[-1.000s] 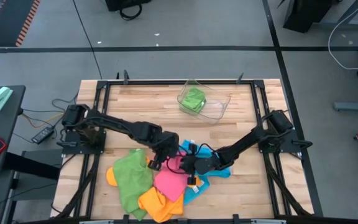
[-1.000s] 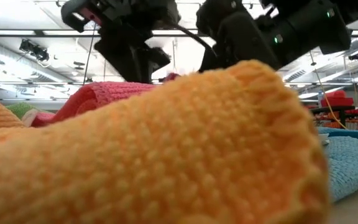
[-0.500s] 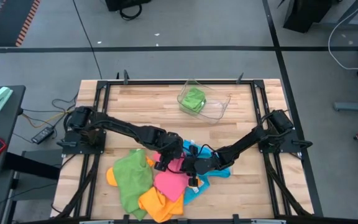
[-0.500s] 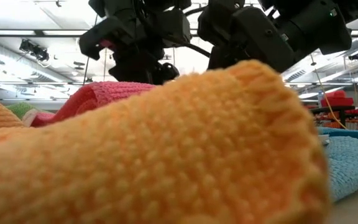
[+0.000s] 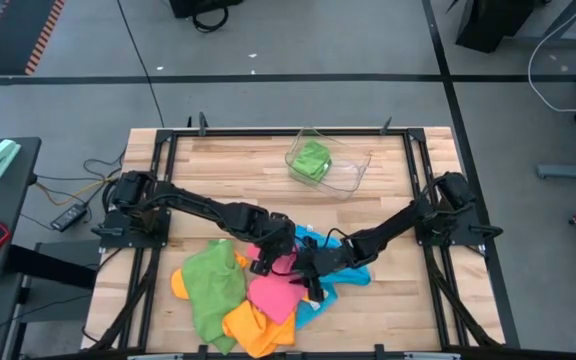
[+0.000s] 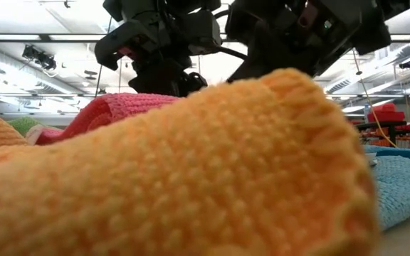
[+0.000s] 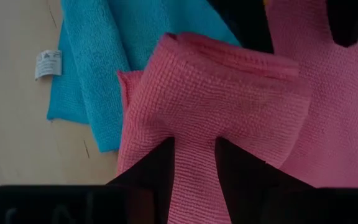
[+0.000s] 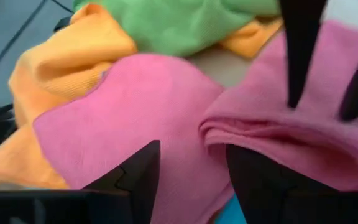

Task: Fold microfiber towels
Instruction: Fold the top pink towel

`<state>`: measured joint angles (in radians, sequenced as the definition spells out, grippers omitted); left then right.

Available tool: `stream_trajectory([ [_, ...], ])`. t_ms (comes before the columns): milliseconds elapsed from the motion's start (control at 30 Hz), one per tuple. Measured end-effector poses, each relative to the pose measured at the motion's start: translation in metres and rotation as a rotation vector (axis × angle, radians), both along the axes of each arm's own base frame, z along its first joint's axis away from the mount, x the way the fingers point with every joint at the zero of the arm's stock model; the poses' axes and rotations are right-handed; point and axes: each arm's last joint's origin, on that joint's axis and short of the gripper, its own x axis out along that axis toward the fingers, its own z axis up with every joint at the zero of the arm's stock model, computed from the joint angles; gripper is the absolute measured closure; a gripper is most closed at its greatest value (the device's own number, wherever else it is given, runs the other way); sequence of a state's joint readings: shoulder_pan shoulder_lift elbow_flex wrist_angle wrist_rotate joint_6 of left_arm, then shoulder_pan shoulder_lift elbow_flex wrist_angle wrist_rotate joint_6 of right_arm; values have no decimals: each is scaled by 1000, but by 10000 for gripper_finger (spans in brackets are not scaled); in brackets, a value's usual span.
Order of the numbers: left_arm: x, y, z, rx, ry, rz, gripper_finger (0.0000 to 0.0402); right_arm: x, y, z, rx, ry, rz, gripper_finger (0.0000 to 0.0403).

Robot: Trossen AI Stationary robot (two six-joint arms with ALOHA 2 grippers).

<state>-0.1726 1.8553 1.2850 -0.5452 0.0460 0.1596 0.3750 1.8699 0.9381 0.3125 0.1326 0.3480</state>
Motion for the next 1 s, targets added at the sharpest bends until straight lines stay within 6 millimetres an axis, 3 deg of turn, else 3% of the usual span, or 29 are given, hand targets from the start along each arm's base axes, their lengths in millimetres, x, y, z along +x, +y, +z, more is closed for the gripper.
stream_trajectory([
  [133,2,-1,-3,-2,-7,0,283,-2,2,3,43,13,31,210],
  [433,2,-1,-3,-10,0,15,285,-13,2,31,-6,-9,51,210],
  [700,-6,1,-3,4,80,42,289,-15,-12,26,-93,-47,29,210],
  [1000,-6,7,-11,159,84,111,292,-24,-34,12,-124,-130,-50,210],
])
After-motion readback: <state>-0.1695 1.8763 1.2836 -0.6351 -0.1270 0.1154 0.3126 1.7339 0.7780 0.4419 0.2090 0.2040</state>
